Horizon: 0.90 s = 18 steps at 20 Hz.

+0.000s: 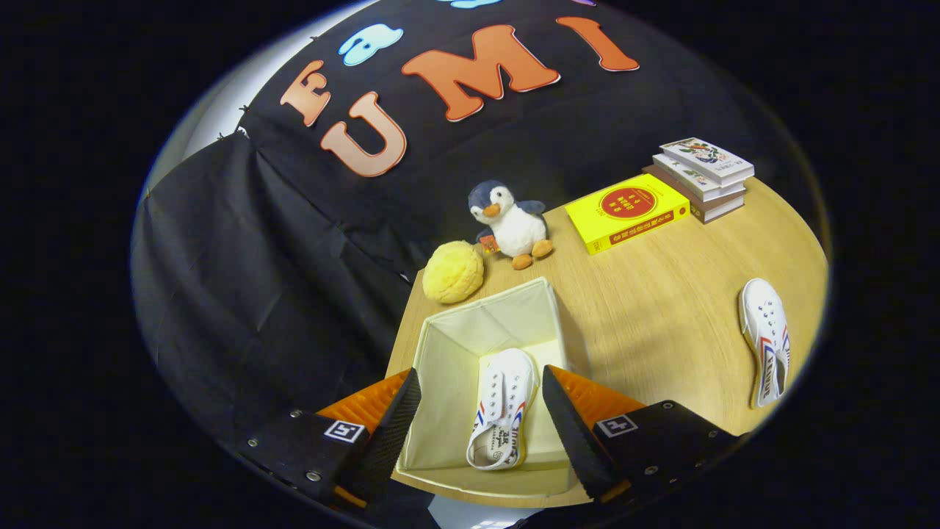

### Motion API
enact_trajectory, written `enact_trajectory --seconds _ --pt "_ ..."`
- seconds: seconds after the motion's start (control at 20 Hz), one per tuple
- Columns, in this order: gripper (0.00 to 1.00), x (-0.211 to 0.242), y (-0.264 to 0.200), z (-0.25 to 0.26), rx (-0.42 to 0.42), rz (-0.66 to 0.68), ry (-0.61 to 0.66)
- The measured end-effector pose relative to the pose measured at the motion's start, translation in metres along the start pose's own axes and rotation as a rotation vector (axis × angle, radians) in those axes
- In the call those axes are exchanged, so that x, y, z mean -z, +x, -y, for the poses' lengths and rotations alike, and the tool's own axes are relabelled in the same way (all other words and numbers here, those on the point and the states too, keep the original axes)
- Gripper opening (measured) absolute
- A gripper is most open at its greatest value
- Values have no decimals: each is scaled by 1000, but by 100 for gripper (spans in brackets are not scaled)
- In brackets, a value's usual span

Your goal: Open the storage box then place both shoes into the box .Put the left shoe in first, then the right shoe, with the right side of both shoes facing outward in a uniform manner.

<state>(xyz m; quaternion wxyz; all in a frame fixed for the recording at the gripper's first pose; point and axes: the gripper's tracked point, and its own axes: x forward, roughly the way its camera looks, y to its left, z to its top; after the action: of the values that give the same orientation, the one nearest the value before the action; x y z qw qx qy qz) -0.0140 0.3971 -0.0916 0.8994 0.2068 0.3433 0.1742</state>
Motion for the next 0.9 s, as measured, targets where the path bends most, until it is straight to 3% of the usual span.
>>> enact_trajectory --seconds 0.15,0.5,0.9 --pt "98 -25 -23 30 3 50 32" --pt "98 -61 -62 144 135 101 -5" --pt "98 -44 -74 298 339 -6 -106"
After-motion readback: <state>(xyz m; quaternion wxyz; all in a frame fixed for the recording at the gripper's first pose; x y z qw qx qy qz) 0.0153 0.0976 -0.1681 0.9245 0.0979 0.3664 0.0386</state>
